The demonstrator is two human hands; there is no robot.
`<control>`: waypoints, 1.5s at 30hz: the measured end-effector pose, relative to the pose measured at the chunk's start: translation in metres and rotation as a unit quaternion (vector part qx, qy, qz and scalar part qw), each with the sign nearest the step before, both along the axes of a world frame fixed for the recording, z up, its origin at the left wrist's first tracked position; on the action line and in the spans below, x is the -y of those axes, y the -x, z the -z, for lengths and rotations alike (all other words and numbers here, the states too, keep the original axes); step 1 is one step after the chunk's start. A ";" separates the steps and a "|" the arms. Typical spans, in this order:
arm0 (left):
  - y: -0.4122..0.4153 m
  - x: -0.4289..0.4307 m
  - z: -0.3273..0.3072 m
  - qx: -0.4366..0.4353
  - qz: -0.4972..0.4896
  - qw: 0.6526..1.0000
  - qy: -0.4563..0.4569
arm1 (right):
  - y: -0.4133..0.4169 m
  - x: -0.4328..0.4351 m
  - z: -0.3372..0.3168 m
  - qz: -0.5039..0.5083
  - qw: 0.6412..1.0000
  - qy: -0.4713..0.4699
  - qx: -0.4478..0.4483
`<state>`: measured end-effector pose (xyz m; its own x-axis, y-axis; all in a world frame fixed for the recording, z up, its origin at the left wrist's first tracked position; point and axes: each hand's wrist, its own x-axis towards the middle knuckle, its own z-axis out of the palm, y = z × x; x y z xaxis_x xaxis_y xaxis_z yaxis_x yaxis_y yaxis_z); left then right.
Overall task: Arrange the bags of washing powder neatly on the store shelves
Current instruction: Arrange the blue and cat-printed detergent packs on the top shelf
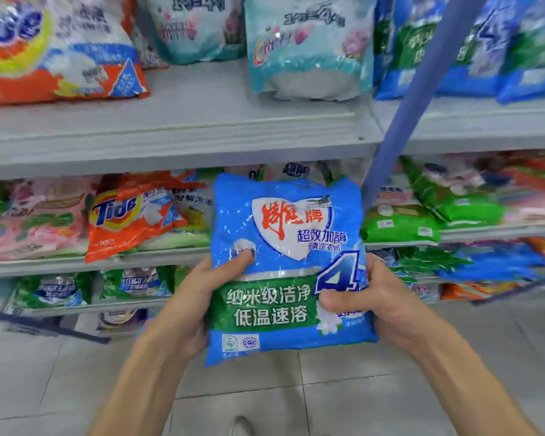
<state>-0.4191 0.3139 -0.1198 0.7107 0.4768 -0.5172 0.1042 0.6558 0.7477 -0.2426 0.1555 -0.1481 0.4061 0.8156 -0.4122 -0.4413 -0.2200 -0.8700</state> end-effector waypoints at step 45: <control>-0.466 0.125 -0.175 0.151 -0.064 0.952 -0.260 | -0.414 0.117 -0.205 0.279 0.915 -0.185 0.224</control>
